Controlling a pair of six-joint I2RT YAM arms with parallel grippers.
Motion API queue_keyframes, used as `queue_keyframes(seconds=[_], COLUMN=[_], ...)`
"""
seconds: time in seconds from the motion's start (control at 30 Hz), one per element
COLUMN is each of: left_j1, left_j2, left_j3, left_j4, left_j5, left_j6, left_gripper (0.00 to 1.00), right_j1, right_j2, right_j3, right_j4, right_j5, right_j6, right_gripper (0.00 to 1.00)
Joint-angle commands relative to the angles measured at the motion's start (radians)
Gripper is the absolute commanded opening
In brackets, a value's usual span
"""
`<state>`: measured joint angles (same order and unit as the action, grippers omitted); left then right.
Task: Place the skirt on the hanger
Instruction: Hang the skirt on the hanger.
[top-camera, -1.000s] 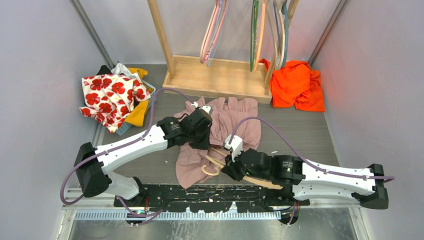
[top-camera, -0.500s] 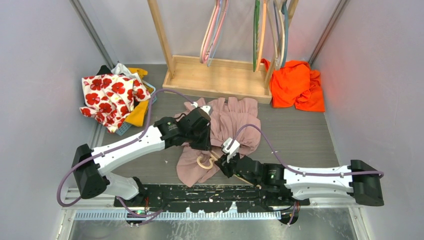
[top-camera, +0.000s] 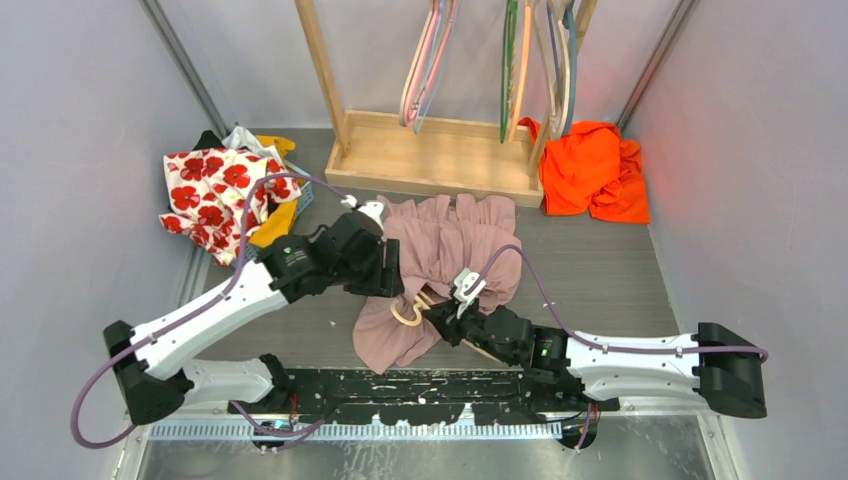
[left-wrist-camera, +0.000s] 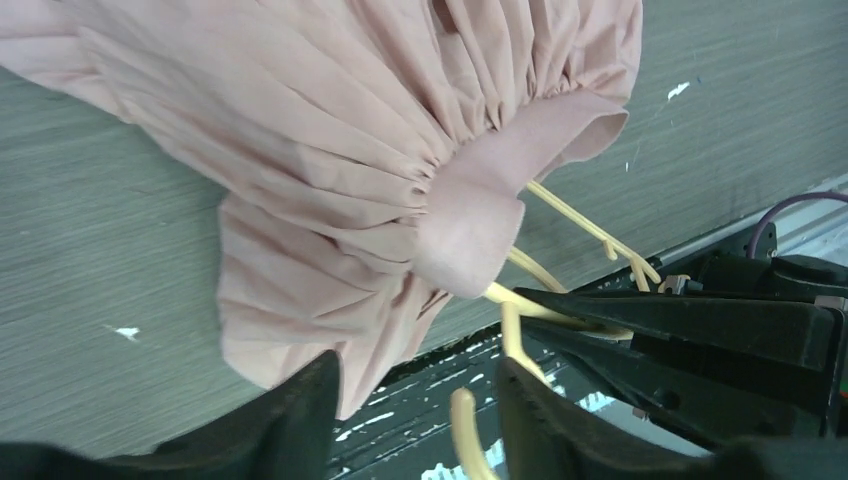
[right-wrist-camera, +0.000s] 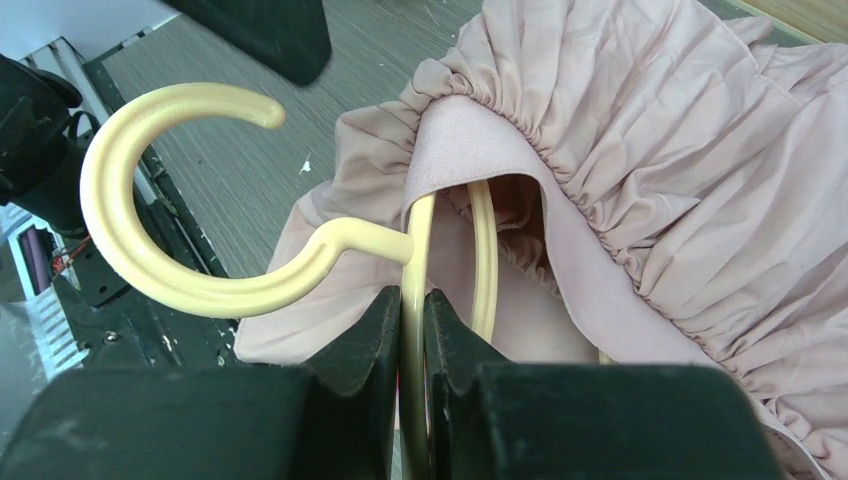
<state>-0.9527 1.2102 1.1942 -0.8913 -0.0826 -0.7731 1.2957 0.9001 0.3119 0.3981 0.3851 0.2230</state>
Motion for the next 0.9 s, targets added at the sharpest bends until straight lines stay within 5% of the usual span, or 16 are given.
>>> queue_keyframes(seconds=[0.0, 0.17, 0.2, 0.33, 0.67, 0.87], left_j1=[0.041, 0.049, 0.048, 0.049, 0.064, 0.082], left_j2=[-0.063, -0.005, 0.008, 0.051, 0.155, 0.158], left_j3=[0.048, 0.04, 0.038, 0.032, 0.006, -0.015], left_j4=[-0.063, -0.031, -0.013, 0.059, 0.133, 0.178], left_j5=[-0.049, -0.031, -0.025, -0.007, 0.029, 0.07], left_j6=[0.024, -0.008, -0.018, -0.043, -0.067, -0.082], left_gripper=[0.63, 0.72, 0.91, 1.0, 1.0, 0.68], right_j1=[-0.003, -0.003, -0.004, -0.003, -0.003, -0.005], right_j2=[-0.037, -0.053, -0.055, -0.051, -0.032, -0.01], right_j3=[0.009, 0.033, 0.04, 0.065, 0.104, 0.12], right_j4=[0.133, 0.099, 0.09, 0.076, 0.089, 0.096], right_j5=[-0.026, -0.045, -0.049, -0.059, -0.093, -0.085], right_j6=[-0.011, -0.015, -0.018, -0.024, -0.051, -0.059], right_gripper=[0.01, 0.01, 0.01, 0.01, 0.01, 0.01])
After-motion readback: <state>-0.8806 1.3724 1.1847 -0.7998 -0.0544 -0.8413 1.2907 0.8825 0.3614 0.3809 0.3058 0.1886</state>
